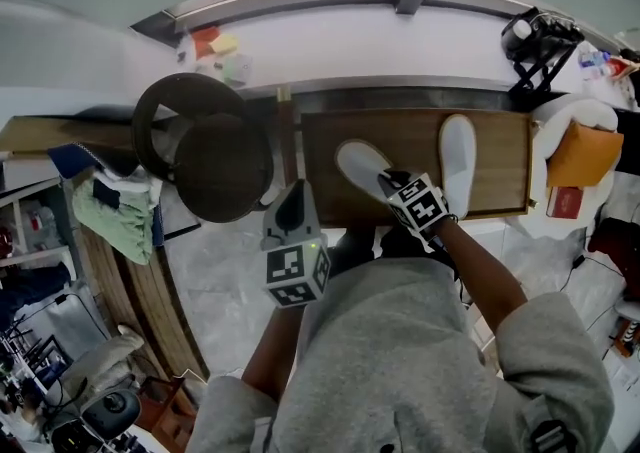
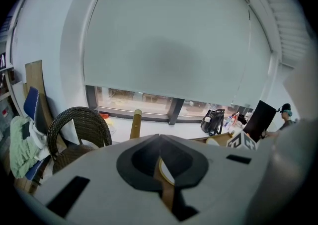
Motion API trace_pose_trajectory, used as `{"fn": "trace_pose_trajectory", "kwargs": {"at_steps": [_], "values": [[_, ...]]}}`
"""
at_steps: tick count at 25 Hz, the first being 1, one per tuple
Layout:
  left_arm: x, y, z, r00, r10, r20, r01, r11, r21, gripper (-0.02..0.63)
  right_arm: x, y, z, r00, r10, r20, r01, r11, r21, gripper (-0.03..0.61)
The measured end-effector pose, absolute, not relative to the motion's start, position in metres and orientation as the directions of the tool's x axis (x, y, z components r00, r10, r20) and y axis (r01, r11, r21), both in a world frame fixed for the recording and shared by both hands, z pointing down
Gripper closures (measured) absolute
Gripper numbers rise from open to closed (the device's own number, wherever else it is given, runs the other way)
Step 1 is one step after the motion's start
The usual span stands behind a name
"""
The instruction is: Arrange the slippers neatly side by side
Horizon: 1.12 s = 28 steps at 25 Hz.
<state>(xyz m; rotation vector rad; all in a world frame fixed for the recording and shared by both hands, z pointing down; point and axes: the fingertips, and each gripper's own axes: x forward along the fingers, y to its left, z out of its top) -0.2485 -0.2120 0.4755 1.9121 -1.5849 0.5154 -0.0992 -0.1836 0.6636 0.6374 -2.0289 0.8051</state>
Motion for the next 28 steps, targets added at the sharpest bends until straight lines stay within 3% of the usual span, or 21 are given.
{"fn": "trace_pose_trajectory", "kwargs": {"at_steps": [11, 20, 28], "values": [[-0.213, -0.216, 0.466, 0.260, -0.746, 0.613, -0.965, -0.171, 0.201, 0.598, -0.057, -0.207, 0.635, -0.557, -0.293, 0.778, -0.818, 0.358, -0.451, 0.537], [-0.187, -0.214, 0.462, 0.278, -0.738, 0.615, -0.960, -0.199, 0.196, 0.598, 0.003, -0.212, 0.638, -0.448, -0.373, 0.813, -0.886, 0.059, -0.461, 0.537], [-0.172, -0.211, 0.459, 0.280, -0.728, 0.626, -0.960, -0.215, 0.179, 0.598, 0.027, -0.207, 0.658, -0.397, -0.363, 0.843, -0.895, -0.051, -0.444, 0.537]]}}
